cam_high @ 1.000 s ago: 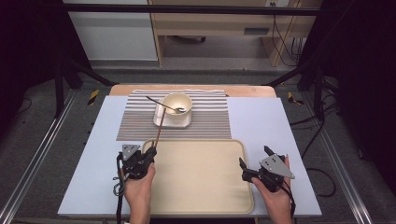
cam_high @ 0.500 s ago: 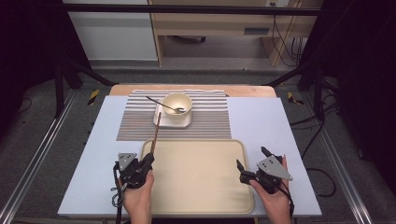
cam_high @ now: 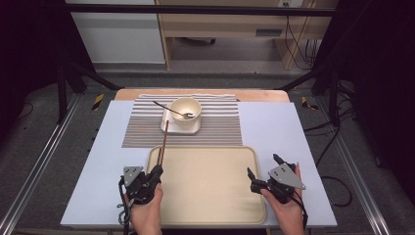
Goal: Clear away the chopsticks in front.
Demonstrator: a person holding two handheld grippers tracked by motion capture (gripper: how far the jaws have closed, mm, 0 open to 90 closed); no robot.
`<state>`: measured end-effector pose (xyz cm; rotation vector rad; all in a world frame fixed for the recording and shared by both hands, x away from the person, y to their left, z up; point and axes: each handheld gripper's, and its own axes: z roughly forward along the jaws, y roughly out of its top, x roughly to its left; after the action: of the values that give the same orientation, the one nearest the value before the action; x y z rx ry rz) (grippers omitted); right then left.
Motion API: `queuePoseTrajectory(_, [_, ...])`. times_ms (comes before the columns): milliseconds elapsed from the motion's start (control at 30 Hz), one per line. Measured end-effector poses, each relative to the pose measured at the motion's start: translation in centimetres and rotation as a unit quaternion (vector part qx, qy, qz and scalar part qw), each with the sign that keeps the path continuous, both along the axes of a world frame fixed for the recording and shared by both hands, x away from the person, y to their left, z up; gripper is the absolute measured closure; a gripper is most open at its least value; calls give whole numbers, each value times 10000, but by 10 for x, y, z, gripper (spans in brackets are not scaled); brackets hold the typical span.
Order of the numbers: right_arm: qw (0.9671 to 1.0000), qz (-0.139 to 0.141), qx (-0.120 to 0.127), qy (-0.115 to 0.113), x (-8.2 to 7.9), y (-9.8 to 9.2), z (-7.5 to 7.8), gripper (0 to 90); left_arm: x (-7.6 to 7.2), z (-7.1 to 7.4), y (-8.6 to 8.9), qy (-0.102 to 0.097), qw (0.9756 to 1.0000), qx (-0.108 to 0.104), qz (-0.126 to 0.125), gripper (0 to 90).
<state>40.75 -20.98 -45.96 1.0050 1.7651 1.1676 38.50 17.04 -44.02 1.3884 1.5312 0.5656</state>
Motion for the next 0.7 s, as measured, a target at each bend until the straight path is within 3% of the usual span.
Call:
queuePoseTrajectory(433, [10000,26,-25,-2,0,1,0,45,-15,-6,-4,-6,10000,5,38,855])
queuePoseTrajectory(700, [10000,20,-16,-6,0,0,0,45,-22,-12,-8,46,9999,-123,50,855])
